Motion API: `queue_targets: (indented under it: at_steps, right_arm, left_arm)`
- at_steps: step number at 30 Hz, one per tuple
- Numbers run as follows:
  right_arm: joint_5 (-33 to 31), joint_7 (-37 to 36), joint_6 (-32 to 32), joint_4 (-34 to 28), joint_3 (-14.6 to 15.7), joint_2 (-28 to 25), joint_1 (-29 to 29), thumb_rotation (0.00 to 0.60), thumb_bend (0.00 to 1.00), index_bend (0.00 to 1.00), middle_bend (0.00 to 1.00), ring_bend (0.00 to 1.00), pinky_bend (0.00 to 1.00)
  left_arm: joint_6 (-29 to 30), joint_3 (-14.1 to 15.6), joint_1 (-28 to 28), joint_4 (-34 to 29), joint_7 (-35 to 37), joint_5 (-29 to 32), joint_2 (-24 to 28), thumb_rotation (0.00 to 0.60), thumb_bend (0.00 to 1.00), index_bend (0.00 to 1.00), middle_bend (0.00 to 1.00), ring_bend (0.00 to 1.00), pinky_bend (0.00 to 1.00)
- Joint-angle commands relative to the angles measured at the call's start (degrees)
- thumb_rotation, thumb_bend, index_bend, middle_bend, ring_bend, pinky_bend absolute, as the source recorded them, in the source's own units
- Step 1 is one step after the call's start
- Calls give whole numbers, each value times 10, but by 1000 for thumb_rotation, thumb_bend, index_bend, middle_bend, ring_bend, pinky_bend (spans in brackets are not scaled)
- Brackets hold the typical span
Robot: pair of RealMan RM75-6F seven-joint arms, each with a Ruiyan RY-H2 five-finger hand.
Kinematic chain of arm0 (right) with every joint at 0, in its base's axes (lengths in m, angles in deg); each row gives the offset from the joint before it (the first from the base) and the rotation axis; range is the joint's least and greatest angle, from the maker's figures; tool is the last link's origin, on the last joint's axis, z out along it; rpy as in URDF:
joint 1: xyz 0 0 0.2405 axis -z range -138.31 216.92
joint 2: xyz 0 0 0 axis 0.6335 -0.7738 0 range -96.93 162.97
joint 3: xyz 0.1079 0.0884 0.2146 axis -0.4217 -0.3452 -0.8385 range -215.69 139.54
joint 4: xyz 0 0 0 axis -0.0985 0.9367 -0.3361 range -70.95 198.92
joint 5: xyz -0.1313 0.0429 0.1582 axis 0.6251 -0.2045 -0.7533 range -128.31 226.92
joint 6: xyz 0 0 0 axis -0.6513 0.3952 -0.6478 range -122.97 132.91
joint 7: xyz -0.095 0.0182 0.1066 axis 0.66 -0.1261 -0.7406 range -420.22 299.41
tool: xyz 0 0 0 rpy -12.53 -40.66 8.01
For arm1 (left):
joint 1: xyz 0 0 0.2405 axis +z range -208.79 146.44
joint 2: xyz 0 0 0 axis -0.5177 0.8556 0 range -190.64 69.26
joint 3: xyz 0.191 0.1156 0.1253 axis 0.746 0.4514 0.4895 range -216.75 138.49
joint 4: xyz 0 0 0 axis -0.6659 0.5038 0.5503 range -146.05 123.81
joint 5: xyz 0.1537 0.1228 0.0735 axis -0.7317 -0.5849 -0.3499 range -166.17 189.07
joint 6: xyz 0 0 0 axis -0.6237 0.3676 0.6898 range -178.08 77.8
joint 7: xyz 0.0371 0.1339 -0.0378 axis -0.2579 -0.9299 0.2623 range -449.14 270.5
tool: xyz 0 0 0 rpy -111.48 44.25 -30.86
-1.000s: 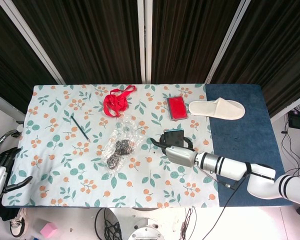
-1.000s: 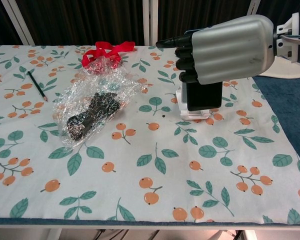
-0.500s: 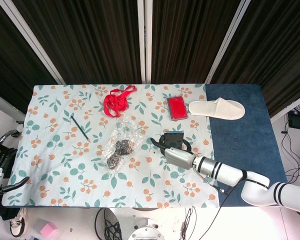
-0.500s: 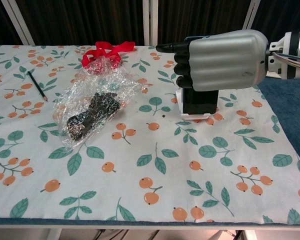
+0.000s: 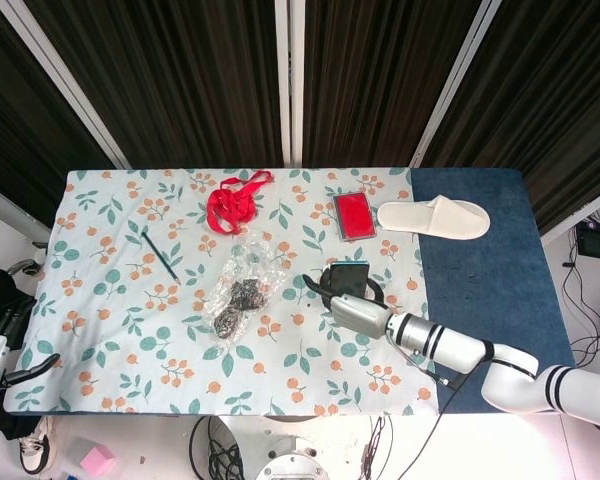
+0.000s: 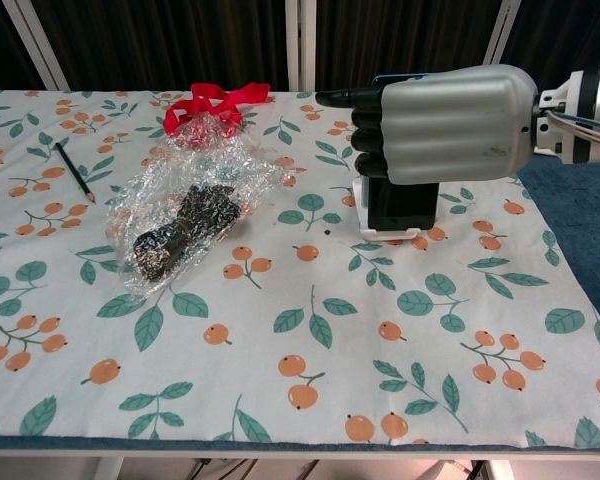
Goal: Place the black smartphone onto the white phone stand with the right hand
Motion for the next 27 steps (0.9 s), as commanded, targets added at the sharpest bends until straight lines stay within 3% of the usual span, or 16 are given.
queue_targets:
  at_steps: [1,9,14,17,27]
  right_arm:
    - [0,-3,0,9,0,6,-3,600,276,531,310,331,4]
    - [0,-11,2,22,5,8,-7,600,271,434,252,242,0]
    - [-17,5,-8,23,1,13,-3,600,234,179,33,21,0]
    - [-28,21,-19,17,-2,14,-2,600,198,5,0,0,0]
    - [-31,24,-14,9,1,5,-2,600,176,0,0,0,0]
  left_arm:
    - [-1,0,0,0,-1,0,0,87,37,89,76,85,197]
    - [-2,0,1,2,0,3,1,89,37,89,77,85,198]
    - [-4,0,0,2,0,1,-1,89,37,89,77,85,198]
    - [-5,0,0,2,-1,1,-1,87,38,89,77,85,198]
    - [-5,0,2,2,0,4,1,88,37,89,77,85,198]
